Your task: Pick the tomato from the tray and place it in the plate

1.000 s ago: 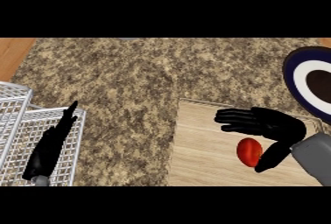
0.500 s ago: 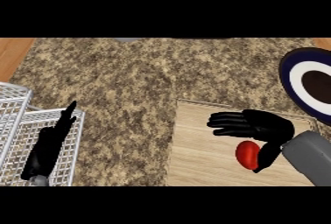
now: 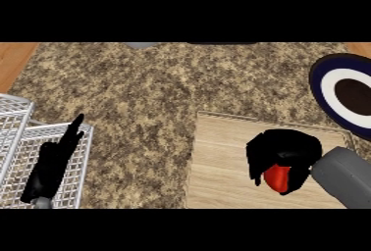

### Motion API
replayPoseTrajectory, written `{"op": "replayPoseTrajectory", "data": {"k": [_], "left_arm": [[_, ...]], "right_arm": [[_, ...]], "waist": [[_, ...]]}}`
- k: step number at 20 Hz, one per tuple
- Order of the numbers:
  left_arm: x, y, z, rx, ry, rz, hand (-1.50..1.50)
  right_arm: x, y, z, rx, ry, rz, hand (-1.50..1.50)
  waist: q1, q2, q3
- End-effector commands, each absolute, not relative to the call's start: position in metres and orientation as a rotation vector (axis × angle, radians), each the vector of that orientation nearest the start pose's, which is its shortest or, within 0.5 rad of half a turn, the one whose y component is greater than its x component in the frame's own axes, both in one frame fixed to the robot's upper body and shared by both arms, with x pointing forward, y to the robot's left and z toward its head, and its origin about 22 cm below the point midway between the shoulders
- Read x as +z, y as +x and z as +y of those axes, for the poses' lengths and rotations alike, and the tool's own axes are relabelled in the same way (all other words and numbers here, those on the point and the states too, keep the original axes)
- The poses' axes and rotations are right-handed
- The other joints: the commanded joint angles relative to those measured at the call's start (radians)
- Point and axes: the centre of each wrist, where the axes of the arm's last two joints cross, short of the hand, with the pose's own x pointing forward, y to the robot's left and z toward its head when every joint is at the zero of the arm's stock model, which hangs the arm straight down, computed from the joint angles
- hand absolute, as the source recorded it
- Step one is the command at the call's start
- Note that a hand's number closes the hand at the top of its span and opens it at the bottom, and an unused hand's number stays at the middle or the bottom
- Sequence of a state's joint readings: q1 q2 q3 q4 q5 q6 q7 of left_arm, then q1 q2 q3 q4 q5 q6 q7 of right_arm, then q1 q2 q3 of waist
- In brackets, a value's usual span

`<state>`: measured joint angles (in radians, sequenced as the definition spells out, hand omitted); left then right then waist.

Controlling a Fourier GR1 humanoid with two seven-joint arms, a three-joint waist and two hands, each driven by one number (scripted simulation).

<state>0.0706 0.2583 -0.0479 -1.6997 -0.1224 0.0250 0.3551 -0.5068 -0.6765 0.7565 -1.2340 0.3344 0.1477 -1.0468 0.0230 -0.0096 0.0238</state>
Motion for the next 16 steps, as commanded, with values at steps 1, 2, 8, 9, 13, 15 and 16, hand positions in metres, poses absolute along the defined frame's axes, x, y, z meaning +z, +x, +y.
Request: {"op": "replayPoseTrajectory", "data": {"k": [1,2,8,9,13,15,16], "left_arm": [[0.039,0.253,0.273,-0.096,0.203,-1.402,0.00],[0.039,0.255,0.266,-0.089,0.171,-1.390,0.00],[0.031,0.248,0.272,-0.084,0.195,-1.387,0.00],[0.032,0.243,0.267,-0.076,0.188,-1.394,0.00],[0.041,0.235,0.279,-0.081,0.230,-1.359,0.00],[0.038,0.225,0.279,-0.072,0.265,-1.342,0.00],[0.040,0.222,0.281,-0.070,0.260,-1.358,0.00]], "right_arm": [[0.024,0.316,-0.246,-2.182,-0.913,2.549,1.50],[0.006,0.304,-0.238,-2.176,-0.905,2.562,1.50],[0.023,0.317,-0.238,-1.980,-0.799,2.777,1.50],[0.014,0.311,-0.253,-1.922,-0.713,2.827,1.50],[0.032,0.333,-0.300,-2.267,0.079,3.292,1.50],[0.029,0.330,-0.334,-2.418,0.571,3.385,1.50],[0.040,0.340,-0.331,-2.263,0.756,3.487,1.50]], "waist": [[-0.011,0.024,-0.024],[-0.017,0.025,-0.023],[-0.022,0.021,-0.024],[-0.026,0.022,-0.023],[-0.071,0.011,-0.031],[-0.096,0.003,-0.036],[-0.085,-0.001,-0.036]]}}
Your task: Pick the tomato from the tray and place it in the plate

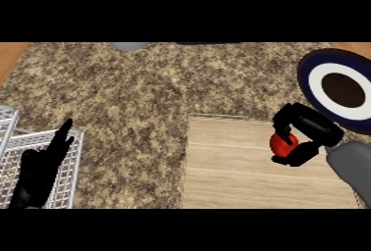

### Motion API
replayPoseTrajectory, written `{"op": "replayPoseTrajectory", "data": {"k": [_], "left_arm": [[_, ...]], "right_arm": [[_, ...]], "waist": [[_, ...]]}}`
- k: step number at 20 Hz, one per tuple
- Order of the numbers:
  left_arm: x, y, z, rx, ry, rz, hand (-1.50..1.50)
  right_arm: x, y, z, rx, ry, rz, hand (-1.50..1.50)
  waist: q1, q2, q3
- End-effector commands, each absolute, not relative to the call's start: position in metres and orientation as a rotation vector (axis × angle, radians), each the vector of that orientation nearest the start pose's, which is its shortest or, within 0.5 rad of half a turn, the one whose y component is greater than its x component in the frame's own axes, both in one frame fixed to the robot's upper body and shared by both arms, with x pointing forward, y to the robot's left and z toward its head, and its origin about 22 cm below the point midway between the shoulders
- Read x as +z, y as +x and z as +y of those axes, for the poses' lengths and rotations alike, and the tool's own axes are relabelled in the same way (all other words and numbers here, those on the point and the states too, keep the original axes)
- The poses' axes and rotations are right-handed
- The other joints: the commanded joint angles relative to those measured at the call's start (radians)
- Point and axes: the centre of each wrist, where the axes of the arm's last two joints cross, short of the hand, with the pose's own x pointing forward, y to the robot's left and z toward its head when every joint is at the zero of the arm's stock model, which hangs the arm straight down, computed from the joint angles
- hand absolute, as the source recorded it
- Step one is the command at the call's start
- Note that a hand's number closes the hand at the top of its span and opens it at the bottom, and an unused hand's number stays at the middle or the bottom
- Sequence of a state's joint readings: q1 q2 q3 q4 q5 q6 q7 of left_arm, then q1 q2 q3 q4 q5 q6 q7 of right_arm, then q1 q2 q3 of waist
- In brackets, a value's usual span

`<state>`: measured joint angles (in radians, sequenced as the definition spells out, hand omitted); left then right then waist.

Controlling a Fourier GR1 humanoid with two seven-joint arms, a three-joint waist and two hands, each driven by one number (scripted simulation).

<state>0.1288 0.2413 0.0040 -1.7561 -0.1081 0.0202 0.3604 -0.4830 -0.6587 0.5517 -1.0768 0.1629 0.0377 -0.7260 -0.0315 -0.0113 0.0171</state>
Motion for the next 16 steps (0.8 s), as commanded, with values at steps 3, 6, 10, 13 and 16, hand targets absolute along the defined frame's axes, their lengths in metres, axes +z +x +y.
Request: {"op": "replayPoseTrajectory", "data": {"k": [3,6,10,13,16], "left_arm": [[0.034,0.219,0.285,-0.057,0.268,-1.361,0.00],[0.035,0.218,0.294,-0.034,0.269,-1.344,0.00],[0.035,0.227,0.283,-0.029,0.250,-1.364,0.00],[0.040,0.244,0.283,-0.031,0.217,-1.385,0.00],[0.028,0.247,0.292,-0.048,0.218,-1.396,0.00]], "right_arm": [[0.067,0.355,-0.319,0.875,-0.542,-1.759,1.50],[0.109,0.367,-0.324,0.687,-0.771,-1.824,1.50],[0.149,0.370,-0.338,0.517,-0.971,-1.772,1.50],[0.164,0.373,-0.330,0.396,-0.976,-1.723,1.50],[0.172,0.363,-0.369,0.301,-0.994,-1.670,1.50]], "waist": [[-0.041,-0.006,-0.027],[-0.043,-0.008,-0.026],[-0.043,-0.001,-0.024],[-0.027,0.007,-0.022],[-0.016,0.014,-0.020]]}}
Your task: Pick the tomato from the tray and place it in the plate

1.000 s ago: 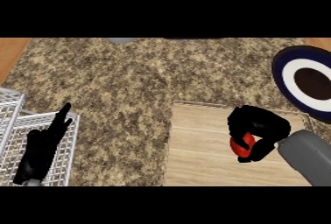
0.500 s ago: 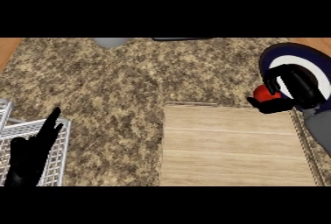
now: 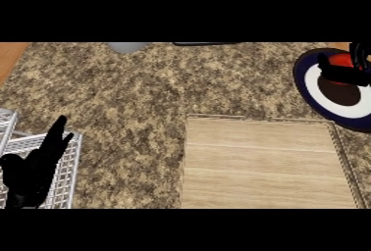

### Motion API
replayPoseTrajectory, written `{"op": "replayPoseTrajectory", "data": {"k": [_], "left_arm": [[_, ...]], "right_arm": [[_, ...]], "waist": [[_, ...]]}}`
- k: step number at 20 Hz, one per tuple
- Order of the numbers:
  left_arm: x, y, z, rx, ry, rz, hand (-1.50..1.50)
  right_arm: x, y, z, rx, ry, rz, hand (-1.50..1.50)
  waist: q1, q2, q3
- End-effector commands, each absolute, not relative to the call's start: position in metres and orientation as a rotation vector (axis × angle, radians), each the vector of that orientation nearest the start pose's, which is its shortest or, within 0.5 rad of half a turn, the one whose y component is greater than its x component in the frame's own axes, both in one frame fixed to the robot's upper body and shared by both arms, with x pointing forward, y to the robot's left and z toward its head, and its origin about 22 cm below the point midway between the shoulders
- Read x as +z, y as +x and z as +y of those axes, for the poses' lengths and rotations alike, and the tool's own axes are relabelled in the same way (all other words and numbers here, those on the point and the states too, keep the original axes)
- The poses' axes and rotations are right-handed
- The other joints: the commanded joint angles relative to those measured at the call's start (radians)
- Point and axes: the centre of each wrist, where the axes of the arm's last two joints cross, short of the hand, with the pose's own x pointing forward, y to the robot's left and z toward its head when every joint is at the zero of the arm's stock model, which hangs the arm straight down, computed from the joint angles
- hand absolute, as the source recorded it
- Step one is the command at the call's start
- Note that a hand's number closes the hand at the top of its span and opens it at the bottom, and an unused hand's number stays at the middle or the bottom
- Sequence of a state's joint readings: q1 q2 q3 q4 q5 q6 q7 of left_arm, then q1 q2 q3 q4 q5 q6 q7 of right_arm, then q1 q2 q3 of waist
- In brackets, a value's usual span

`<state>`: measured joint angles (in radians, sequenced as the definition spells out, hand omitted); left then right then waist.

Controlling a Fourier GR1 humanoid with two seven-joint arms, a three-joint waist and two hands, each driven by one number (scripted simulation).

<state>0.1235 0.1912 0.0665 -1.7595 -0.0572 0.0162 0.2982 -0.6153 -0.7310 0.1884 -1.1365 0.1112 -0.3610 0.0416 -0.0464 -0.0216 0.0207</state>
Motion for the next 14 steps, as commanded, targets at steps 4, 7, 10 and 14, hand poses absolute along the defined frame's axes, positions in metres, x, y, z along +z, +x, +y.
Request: {"op": "replayPoseTrajectory", "data": {"k": [4,7,10,14], "left_arm": [[0.032,0.246,0.289,-0.059,0.208,-1.405,0.00],[0.032,0.248,0.295,-0.048,0.195,-1.412,0.00],[0.044,0.265,0.277,-0.059,0.186,-1.398,0.00],[0.043,0.259,0.285,-0.090,0.153,-1.419,0.00]], "right_arm": [[0.165,0.356,-0.378,0.211,-0.987,-1.592,1.50],[0.157,0.347,-0.415,0.170,-1.016,-1.533,1.50],[0.162,0.346,-0.440,0.146,-1.058,-1.523,1.50],[0.150,0.349,-0.461,0.213,-1.090,-1.453,1.50]], "waist": [[0.023,0.023,-0.022],[0.028,0.027,-0.021],[0.033,0.031,-0.020],[0.064,0.036,-0.020]]}}
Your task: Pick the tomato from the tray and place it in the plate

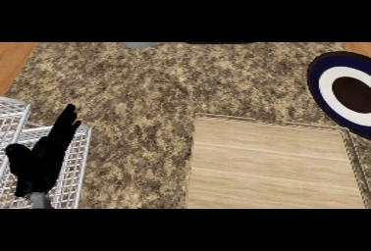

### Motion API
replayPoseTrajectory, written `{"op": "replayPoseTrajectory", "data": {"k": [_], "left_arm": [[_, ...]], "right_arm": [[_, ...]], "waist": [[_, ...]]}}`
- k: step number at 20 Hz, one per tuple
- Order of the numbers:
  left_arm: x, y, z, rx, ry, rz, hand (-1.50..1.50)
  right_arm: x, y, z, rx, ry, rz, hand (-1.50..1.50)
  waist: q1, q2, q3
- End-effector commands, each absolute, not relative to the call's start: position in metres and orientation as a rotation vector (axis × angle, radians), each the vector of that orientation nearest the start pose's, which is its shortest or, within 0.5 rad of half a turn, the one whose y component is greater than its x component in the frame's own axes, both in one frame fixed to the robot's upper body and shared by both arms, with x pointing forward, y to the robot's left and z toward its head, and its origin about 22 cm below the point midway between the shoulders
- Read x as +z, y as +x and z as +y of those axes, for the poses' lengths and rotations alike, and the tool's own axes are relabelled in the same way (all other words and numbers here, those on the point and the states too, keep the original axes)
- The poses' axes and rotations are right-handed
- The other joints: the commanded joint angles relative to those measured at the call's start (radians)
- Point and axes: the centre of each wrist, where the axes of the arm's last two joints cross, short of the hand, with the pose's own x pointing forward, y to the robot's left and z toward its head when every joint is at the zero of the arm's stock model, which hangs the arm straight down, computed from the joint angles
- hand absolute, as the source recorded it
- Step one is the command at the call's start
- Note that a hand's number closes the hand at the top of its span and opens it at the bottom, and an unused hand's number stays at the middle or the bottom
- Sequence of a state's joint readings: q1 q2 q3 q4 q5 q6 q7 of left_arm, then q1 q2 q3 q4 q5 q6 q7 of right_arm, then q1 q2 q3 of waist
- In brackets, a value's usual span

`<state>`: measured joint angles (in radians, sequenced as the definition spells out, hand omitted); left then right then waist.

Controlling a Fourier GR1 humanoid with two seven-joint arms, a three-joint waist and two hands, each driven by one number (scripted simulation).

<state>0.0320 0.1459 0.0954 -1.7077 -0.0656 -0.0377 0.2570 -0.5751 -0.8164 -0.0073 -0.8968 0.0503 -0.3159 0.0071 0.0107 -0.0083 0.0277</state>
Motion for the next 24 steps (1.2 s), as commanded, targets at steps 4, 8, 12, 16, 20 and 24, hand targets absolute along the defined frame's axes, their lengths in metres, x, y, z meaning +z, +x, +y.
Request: {"op": "replayPoseTrajectory", "data": {"k": [4,8,12,16,20,24], "left_arm": [[0.044,0.264,0.287,-0.101,0.168,-1.431,0.00],[0.044,0.259,0.278,-0.096,0.162,-1.433,0.00],[0.041,0.256,0.273,-0.097,0.150,-1.429,0.00],[0.034,0.261,0.288,-0.104,0.181,-1.435,0.00],[0.028,0.260,0.279,-0.097,0.182,-1.415,0.00],[0.018,0.249,0.284,-0.083,0.184,-1.413,0.00]], "right_arm": [[0.115,0.332,-0.485,0.317,-1.043,-1.343,1.50],[0.095,0.327,-0.494,0.225,-0.810,-1.307,1.50],[0.102,0.319,-0.514,0.341,-0.782,-1.356,-1.50],[0.081,0.323,-0.503,0.302,-0.829,-1.507,-1.50],[0.115,0.338,-0.500,0.168,-0.738,-1.806,-1.50],[0.135,0.337,-0.512,0.026,-0.576,-1.916,-1.50]], "waist": [[0.005,0.027,-0.025],[0.011,0.027,-0.024],[0.020,0.027,-0.023],[0.012,0.025,-0.025],[-0.012,0.021,-0.025],[-0.007,0.018,-0.026]]}}
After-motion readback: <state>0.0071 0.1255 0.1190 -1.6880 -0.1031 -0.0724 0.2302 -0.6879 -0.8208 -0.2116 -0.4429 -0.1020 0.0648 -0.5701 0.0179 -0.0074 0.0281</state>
